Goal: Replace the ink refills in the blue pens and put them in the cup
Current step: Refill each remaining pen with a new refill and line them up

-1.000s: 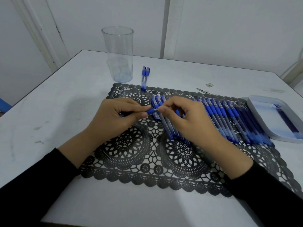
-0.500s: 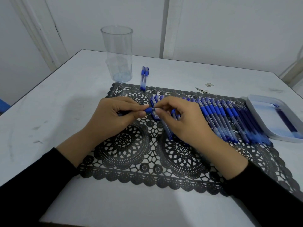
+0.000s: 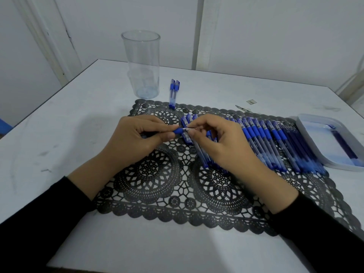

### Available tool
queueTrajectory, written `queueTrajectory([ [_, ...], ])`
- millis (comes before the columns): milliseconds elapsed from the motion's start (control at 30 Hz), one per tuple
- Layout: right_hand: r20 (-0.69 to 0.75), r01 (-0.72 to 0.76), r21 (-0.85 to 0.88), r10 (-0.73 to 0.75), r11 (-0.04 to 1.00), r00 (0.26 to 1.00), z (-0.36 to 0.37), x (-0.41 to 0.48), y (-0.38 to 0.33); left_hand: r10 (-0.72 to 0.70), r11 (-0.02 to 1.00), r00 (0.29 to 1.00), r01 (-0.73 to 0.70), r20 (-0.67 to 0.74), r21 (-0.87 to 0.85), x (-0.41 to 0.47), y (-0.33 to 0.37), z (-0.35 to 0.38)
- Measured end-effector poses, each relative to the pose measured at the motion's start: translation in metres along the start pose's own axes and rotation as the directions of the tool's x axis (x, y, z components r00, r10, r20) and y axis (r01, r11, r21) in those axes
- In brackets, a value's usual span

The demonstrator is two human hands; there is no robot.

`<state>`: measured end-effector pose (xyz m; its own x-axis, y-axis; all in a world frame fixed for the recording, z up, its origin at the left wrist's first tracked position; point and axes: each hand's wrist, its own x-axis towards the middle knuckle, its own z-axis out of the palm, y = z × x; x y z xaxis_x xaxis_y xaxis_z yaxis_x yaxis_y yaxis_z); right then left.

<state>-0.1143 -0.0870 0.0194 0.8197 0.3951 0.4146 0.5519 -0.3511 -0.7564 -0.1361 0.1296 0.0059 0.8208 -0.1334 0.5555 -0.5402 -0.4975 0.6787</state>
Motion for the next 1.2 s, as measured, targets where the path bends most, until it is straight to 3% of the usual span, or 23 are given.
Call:
queueTrajectory([
  [133, 0.01, -0.022, -0.044, 0.022, 0.999, 1.0, 0.001, 0.002, 0.0, -0.012, 1.0, 1.0, 0.012, 0.013, 0.016, 0.0, -0.001, -0.002],
  [233, 0.017, 0.012, -0.237, -0.008, 0.972, 1.0, 0.003, 0.003, -0.001, -0.074, 0.996, 0.997, 0.075, -0.026, 0.039, 0.003, -0.004, -0.008],
  [333, 0.126, 0.117, -0.481, -0.064, 0.869, 0.99, 0.007, 0.004, 0.001, -0.123, 0.991, 0.991, 0.126, -0.062, 0.044, 0.003, -0.006, -0.013],
  [600, 0.29, 0.189, -0.702, 0.032, 0.686, 0.957, 0.016, 0.009, -0.006, -0.16, 0.986, 0.985, 0.162, -0.062, 0.037, 0.001, -0.008, -0.013],
  [833, 0.269, 0.152, -0.729, 0.076, 0.667, 0.96, 0.018, 0.012, -0.01, -0.173, 0.984, 0.983, 0.175, -0.056, 0.038, 0.001, -0.009, -0.013],
  [1200, 0.321, 0.236, -0.652, -0.019, 0.721, 0.947, 0.014, 0.01, -0.007, -0.175, 0.983, 0.983, 0.177, -0.055, 0.047, 0.001, -0.01, -0.014],
])
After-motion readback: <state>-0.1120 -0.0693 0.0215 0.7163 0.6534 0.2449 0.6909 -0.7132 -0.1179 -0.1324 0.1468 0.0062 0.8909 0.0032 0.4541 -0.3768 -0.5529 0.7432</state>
